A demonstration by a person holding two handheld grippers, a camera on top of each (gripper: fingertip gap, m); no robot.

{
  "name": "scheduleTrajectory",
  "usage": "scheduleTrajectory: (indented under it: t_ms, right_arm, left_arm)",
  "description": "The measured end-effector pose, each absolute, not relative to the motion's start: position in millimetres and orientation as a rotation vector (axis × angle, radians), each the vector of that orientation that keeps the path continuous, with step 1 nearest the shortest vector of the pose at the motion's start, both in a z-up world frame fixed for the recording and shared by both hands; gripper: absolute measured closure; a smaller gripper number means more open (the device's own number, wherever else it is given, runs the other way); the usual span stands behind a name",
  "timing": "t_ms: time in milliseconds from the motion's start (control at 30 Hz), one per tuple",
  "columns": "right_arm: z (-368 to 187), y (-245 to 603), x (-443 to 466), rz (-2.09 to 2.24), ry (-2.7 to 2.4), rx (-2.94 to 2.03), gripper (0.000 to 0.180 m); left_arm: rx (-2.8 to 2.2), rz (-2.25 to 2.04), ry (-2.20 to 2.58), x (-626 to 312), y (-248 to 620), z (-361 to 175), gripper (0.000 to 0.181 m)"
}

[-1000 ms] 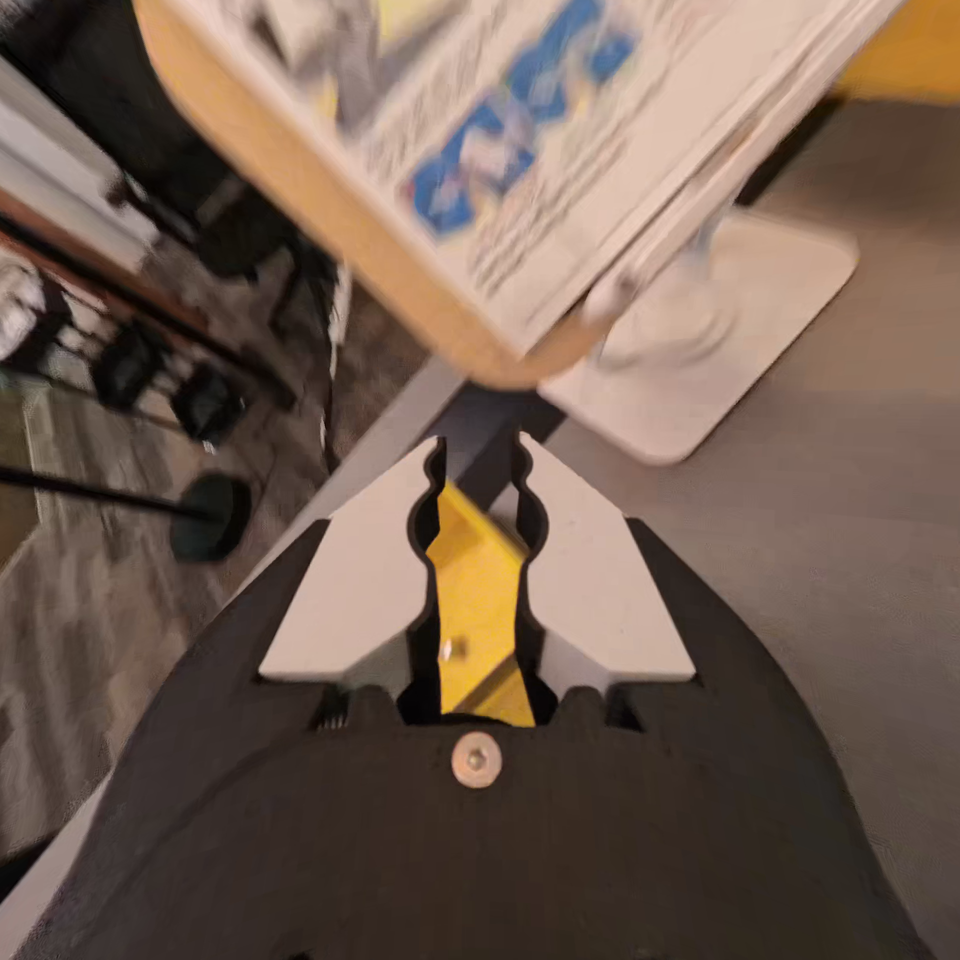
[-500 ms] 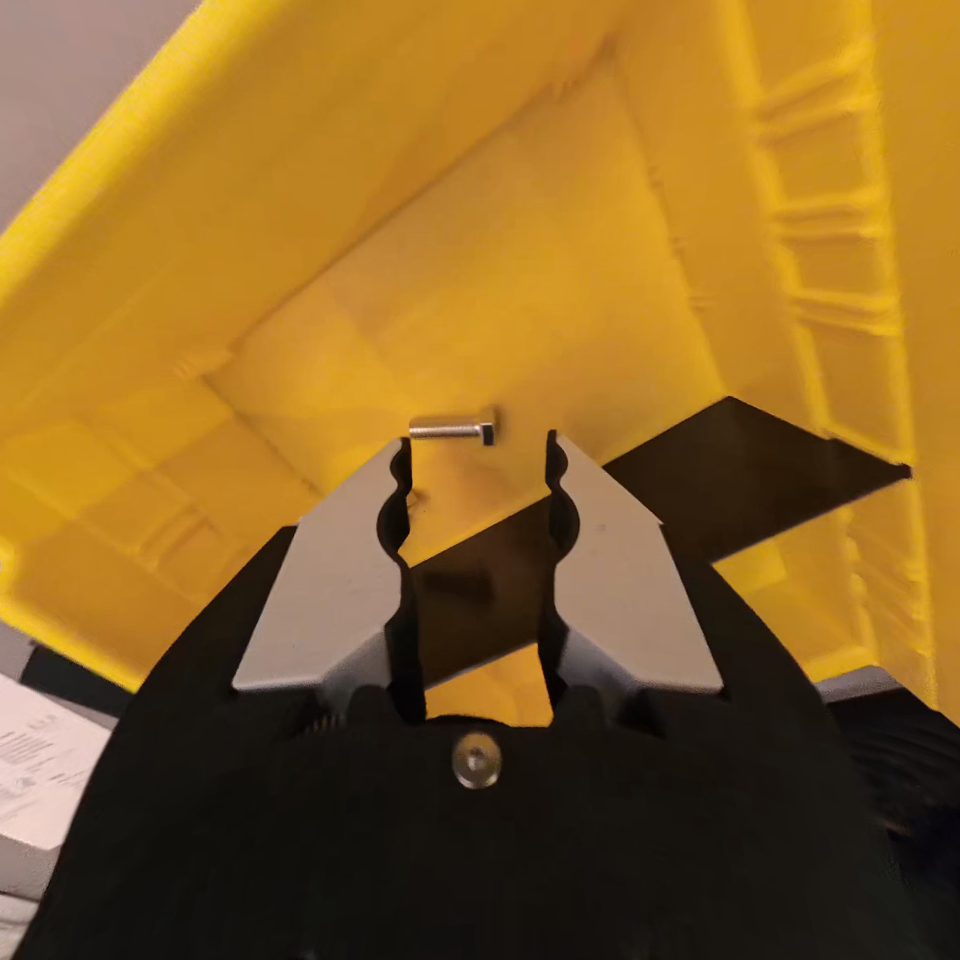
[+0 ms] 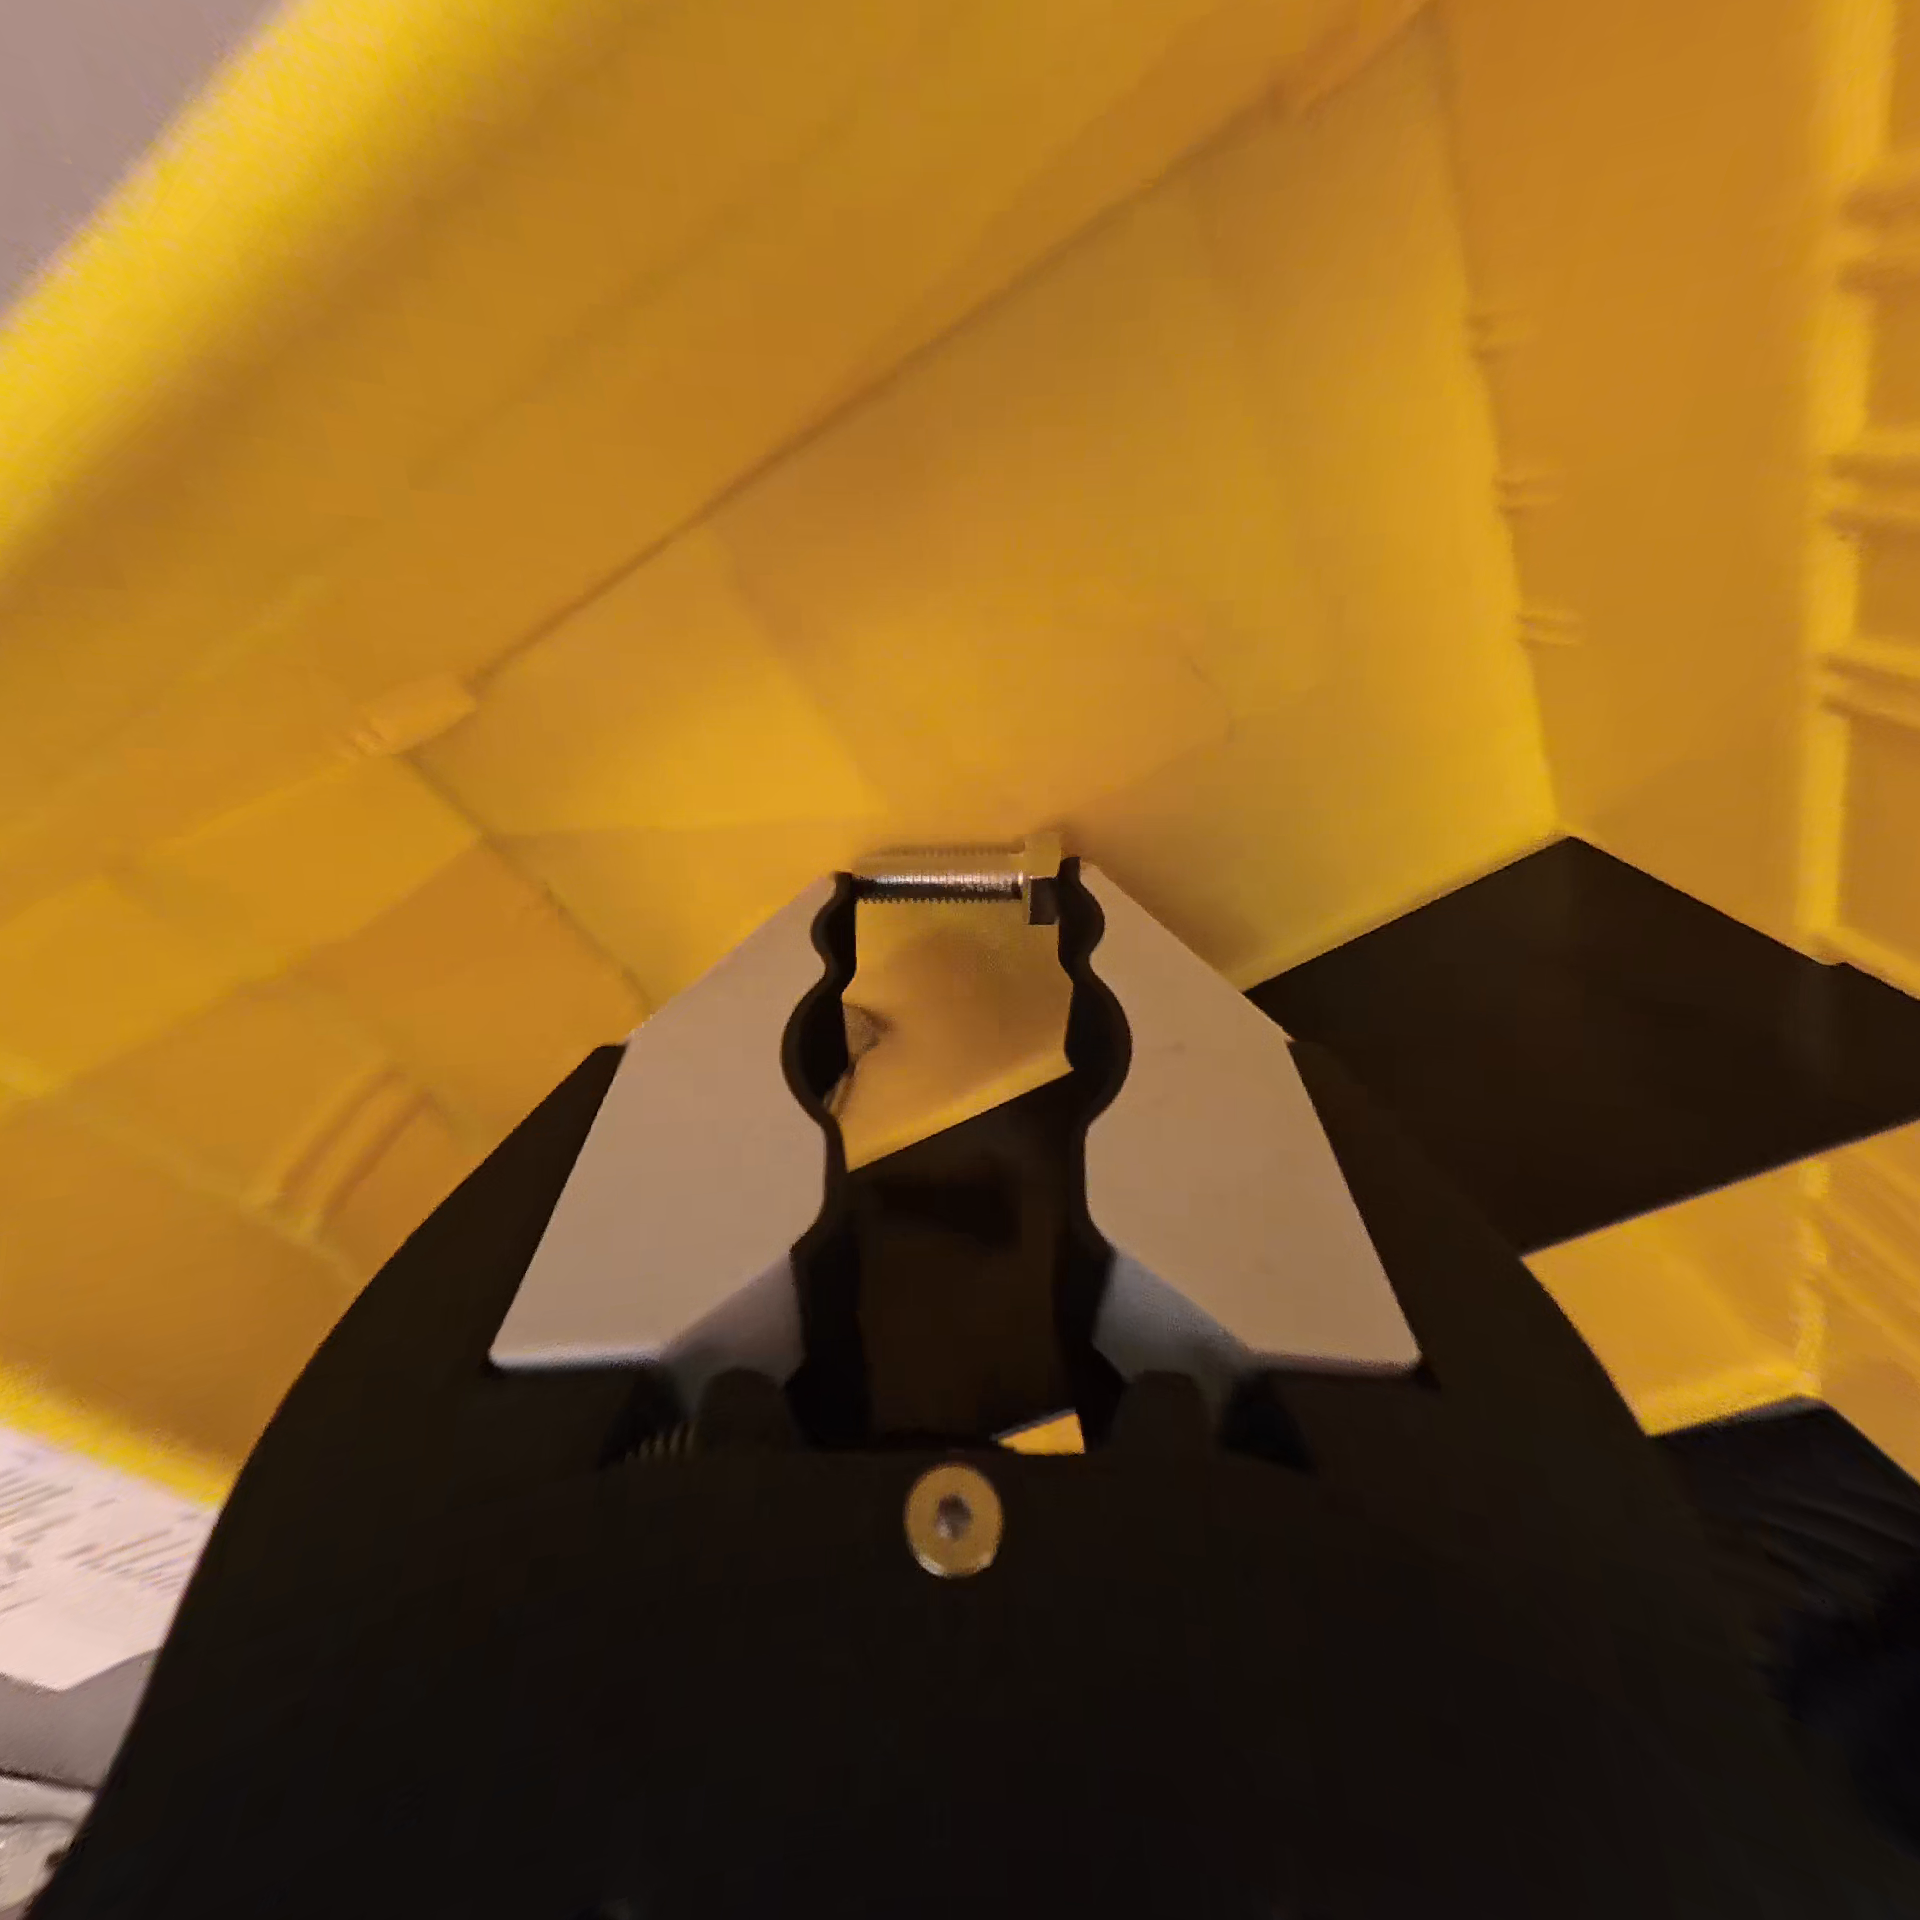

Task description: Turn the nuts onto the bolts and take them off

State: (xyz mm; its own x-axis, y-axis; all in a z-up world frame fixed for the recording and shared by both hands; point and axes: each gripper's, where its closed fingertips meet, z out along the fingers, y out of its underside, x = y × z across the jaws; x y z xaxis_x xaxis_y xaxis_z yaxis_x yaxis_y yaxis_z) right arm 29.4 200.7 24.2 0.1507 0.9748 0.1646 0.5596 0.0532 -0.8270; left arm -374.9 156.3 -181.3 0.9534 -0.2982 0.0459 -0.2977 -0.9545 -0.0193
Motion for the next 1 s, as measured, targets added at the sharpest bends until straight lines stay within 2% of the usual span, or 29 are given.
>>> scheduleTrajectory:
  t_ms: [167, 333, 467, 567, 833, 933, 1000]
  right_arm:
    - [24.5, 187.8, 15.3, 0.731, -1.539, -1.593, 0.142]
    - [37.1, 160.8, -12.6, 0.979, -1.538, -1.509, 0.146]
    - [55.1, 137.4, -33.8, 1.210, -1.510, -1.392, 0.152]
    - [58.9, 127.0, -45.2, 1.282, -1.504, -1.354, 0.151]
    - [58.5, 109.2, -62.2, 1.476, -1.500, -1.301, 0.147]
    - [52.9, 101.5, -63.0, 1.518, -1.550, -1.269, 0.157]
    - [44.7, 101.2, -65.7, 1.492, -1.581, -1.276, 0.157]
  left_arm:
    - [-2.880, 0.115, 0.528, -375.3, 170.6, -139.6, 0.143]
    - [-2.474, 0.486, 0.715, -343.8, 177.8, -58.4, 0.144]
    - [-1.983, 0.714, 0.899, -274.8, 173.1, 14.5, 0.143]
    - [-1.709, 0.765, 1.066, -206.1, 156.0, 38.1, 0.144]
    - [-1.281, 0.853, 1.404, -85.8, 120.0, 40.9, 0.143]
    - [-1.232, 0.862, 1.435, -71.2, 117.4, 39.9, 0.143]
    - [-1.219, 0.862, 1.445, -66.6, 117.8, 39.7, 0.144]
